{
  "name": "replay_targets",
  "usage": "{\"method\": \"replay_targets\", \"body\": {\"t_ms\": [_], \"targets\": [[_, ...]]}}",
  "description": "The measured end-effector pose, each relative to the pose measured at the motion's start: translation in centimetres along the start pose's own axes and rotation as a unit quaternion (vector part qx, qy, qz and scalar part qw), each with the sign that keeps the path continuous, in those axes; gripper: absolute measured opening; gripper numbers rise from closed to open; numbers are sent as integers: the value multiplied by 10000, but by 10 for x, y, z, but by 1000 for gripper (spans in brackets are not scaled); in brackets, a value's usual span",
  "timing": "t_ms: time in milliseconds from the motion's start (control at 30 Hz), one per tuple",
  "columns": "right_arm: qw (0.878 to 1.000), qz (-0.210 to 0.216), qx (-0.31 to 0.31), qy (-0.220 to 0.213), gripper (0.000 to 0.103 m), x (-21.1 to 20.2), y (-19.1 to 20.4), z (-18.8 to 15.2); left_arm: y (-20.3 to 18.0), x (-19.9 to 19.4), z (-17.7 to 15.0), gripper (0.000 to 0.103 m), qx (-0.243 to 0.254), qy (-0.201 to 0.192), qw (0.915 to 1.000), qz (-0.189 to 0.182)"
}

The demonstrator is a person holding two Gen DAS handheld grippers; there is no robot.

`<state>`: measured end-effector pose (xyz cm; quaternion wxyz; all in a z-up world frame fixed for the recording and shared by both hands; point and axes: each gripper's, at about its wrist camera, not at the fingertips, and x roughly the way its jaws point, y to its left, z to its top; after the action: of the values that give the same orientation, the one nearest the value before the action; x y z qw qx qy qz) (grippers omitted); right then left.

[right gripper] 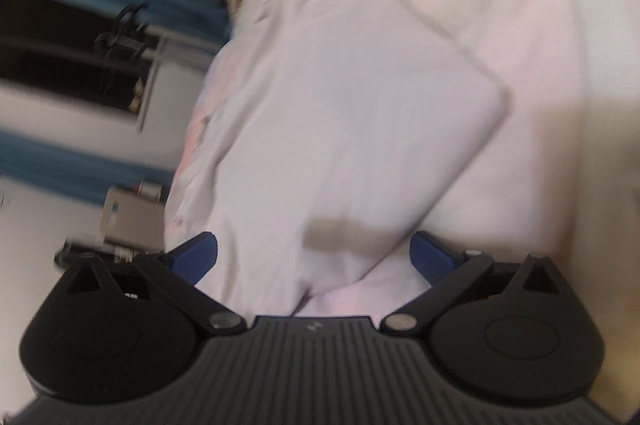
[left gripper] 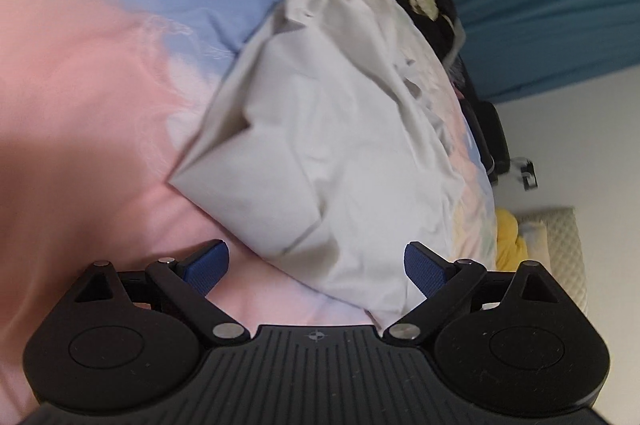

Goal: Fold clothes
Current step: 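Grasp the shirt edge with the left gripper while the right gripper grasps beside it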

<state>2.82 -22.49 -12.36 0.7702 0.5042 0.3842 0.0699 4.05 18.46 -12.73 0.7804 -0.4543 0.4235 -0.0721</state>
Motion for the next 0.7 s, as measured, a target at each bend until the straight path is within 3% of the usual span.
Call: {"method": "replay_targets", "body": {"t_ms": [167, 233, 267, 333, 433, 700], "targets": [[9973, -270, 198, -648, 83, -5, -6, 8, 2, 2, 9, 69, -67, -228, 9997, -68], [9969, -207, 138, -744, 68, -13, -1, 7, 3, 2, 11, 49, -145, -297, 9994, -139], [9967, -169, 108, -785, 62, -18, 2, 7, 4, 2, 12, 45, -192, -337, 9991, -182], [9962, -93, 48, -869, 28, -27, 7, 6, 2, -1, 13, 26, -241, -474, 9978, -393], [9950, 21, -42, -993, 18, -41, 15, 4, -2, -10, 14, 12, -270, -763, 9942, -709], [9903, 326, -281, -1324, 15, -78, 36, 0, -26, -75, 0, 6, -11, -1535, 9791, -1335]]}}
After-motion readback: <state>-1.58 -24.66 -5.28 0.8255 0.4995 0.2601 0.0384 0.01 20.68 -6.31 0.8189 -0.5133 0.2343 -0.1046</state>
